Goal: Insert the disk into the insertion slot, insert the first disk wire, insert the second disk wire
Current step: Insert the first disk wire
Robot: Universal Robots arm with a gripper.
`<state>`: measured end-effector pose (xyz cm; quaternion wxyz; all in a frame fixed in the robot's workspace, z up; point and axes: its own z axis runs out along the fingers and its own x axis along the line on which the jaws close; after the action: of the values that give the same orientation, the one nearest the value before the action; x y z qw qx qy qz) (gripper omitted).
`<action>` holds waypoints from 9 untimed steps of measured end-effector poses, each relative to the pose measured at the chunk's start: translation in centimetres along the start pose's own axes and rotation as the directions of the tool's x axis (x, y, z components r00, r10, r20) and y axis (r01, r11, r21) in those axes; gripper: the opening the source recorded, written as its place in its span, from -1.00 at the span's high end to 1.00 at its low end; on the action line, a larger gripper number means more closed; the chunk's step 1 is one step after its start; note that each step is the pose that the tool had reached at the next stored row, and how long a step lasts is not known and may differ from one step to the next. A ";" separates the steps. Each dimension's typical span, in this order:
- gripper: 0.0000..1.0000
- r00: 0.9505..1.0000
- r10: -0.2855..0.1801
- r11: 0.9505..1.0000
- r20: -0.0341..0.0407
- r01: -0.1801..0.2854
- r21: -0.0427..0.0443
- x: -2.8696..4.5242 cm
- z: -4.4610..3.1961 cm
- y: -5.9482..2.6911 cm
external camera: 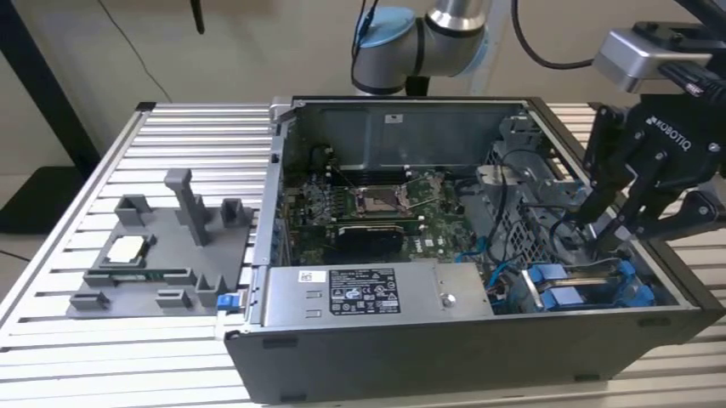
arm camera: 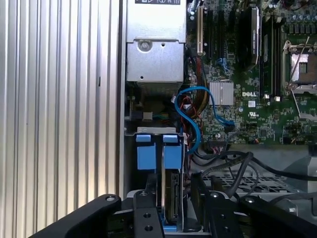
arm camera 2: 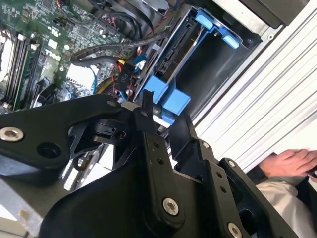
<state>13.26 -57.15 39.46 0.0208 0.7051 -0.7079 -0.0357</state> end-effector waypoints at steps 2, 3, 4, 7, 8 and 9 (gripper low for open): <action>0.18 1.000 -0.001 1.000 0.008 0.001 0.000 -0.09 0.02 0.02; 0.18 1.000 -0.001 1.000 0.011 0.001 0.000 -0.16 0.03 0.04; 0.18 1.000 -0.001 1.000 0.014 0.001 0.000 -0.24 0.01 0.04; 0.18 0.999 -0.003 1.000 0.036 0.003 0.000 -0.41 0.03 0.07; 0.18 0.999 -0.004 1.000 0.046 0.004 0.000 -0.45 0.02 0.07; 0.18 0.998 -0.004 1.000 0.057 0.004 0.000 -0.47 0.02 0.07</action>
<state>13.19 -56.68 39.46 0.0006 0.7054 -0.7066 -0.0555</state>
